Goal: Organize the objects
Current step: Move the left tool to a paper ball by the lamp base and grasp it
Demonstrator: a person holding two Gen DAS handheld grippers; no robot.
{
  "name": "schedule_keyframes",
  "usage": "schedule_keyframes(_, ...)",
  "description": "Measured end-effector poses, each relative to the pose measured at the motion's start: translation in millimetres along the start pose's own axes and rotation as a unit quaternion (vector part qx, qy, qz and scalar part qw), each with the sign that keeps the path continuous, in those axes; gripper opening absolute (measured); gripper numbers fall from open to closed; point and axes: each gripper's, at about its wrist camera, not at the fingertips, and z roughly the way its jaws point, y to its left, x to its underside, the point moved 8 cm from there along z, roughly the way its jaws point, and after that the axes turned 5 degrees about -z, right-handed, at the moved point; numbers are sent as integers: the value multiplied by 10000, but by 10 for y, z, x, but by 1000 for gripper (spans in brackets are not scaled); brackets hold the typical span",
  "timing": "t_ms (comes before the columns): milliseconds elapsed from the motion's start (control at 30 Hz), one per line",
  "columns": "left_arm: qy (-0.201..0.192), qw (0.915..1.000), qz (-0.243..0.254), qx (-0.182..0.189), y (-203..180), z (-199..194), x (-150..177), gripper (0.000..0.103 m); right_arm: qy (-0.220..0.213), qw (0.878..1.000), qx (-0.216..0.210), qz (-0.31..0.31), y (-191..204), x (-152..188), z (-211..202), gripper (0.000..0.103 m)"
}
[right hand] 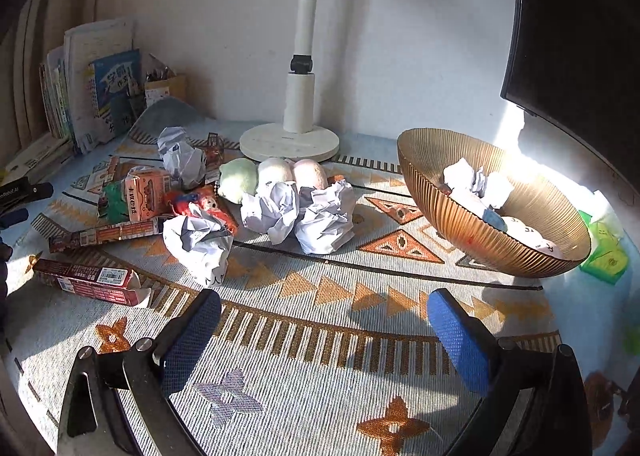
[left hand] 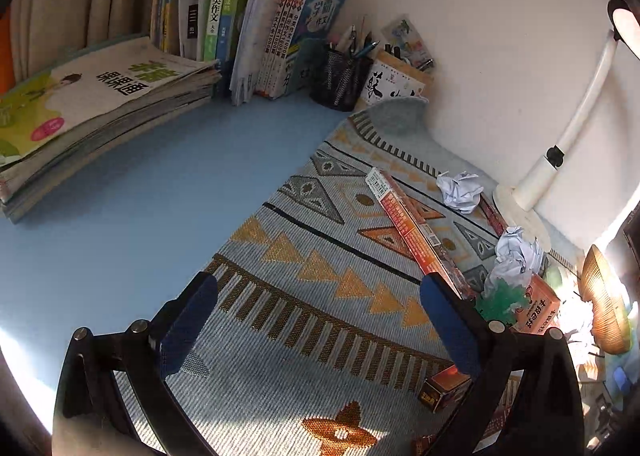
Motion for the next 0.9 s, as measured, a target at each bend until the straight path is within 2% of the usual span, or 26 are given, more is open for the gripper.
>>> schedule_keyframes(100, 39, 9998, 164, 67, -62, -4, 38, 102, 83, 9994, -49, 337, -115, 8, 37, 103)
schedule_keyframes(200, 46, 9999, 56, 95, -28, -7, 35, 102, 184, 9985, -87, 500, -161, 21, 75, 103)
schedule_keyframes(433, 245, 9988, -276, 312, 49, 27, 27, 102, 307, 9991, 125, 271, -63, 2, 90, 103)
schedule_keyframes(467, 346, 9985, -191, 381, 13, 47, 37, 102, 390, 9989, -3, 248, -2, -7, 116, 103)
schedule_keyframes(533, 537, 9975, 41, 463, -80, 83, 65, 101, 593, 9958, -573, 387, 175, -39, 185, 103)
schedule_keyframes(600, 636, 9960, 150, 611, -191, 94, 50, 101, 759, 9882, -1192, 596, 386, -98, 254, 103)
schedule_keyframes(667, 703, 9932, 145, 915, -362, 88, -44, 101, 825, 9788, -1685, 823, 556, -187, 341, 103)
schedule_keyframes(700, 718, 9916, 174, 1061, -472, 89, -114, 101, 836, 9757, -1794, 943, 601, -225, 395, 103)
schedule_keyframes(800, 931, 9834, 539, 1464, -869, 181, -331, 101, 856, 9744, -1733, 1146, 629, -269, 566, 103)
schedule_keyframes(900, 1359, 9738, 753, 1663, -1202, 483, -489, 101, 1054, 9700, -1763, 1300, 607, -214, 666, 101)
